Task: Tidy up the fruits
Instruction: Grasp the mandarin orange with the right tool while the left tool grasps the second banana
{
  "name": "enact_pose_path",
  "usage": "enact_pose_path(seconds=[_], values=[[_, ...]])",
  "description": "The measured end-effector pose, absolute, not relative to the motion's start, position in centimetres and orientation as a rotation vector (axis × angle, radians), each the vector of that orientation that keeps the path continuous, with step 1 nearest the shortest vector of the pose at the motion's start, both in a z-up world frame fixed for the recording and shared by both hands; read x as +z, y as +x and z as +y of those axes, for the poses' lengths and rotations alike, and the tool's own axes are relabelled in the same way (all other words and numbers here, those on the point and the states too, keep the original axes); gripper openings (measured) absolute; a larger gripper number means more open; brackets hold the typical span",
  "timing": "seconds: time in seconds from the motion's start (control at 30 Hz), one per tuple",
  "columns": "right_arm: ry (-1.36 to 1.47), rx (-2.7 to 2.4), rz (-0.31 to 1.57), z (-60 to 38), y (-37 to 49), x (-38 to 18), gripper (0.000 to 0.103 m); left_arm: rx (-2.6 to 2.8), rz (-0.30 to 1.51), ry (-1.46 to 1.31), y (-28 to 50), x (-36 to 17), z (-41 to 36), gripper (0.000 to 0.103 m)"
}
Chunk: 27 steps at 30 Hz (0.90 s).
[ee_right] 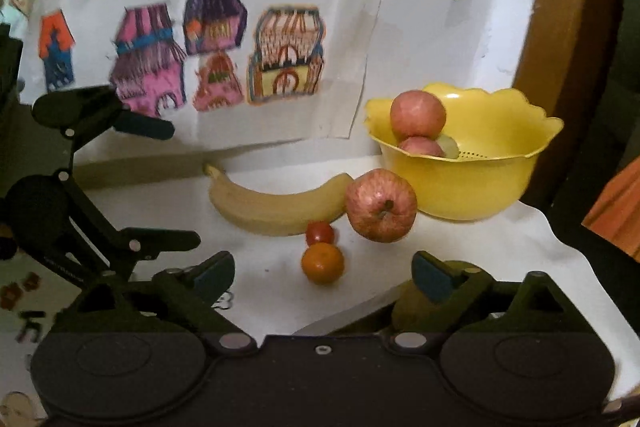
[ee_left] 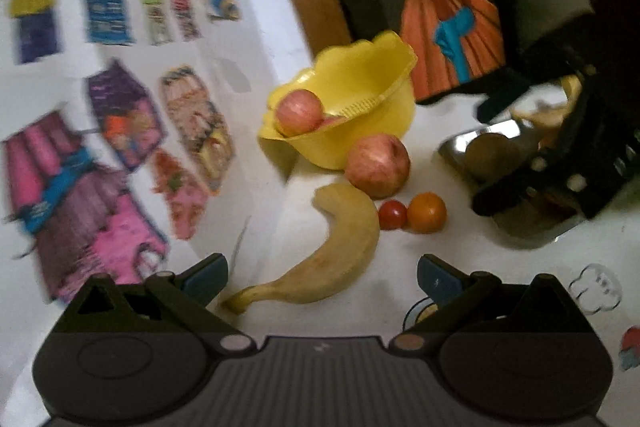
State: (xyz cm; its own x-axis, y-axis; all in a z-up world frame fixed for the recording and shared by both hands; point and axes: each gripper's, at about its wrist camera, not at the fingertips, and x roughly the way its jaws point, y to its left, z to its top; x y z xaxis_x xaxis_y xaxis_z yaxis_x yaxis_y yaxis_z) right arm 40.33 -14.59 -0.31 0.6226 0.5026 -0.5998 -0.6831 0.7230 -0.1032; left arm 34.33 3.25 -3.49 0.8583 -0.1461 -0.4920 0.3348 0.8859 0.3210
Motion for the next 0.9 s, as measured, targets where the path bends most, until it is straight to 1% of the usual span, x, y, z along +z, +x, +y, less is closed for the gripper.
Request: enact_pose_path(seconds=[0.2,0.33,0.5,0.6,0.9], values=[[-0.324,0.713,0.668,-13.8,43.7,-1.7,0.080,-0.275,0.511,0.395,37.0,-4.8,3.1,0.103],[-0.296,0.731,0.731,-13.5,45.2,-2.1,0.066,-0.303,0.526,0.373,38.5,-5.2,3.2,0.103],[-0.321,0.732,0.754,-12.8,45.6,-1.9,0.065,-0.336,0.549,0.366,39.8,-5.5,2.9,0.103],[-0.356,0.732,0.780,-12.1,45.8,-2.1,0.063,-0.348,0.574,0.343,40.5,-5.6,3.0,0.103],[-0.389,0.752,0.855,-10.7,47.3,-2.1,0.051,-0.382,0.625,0.325,41.2,-5.8,3.2,0.098]])
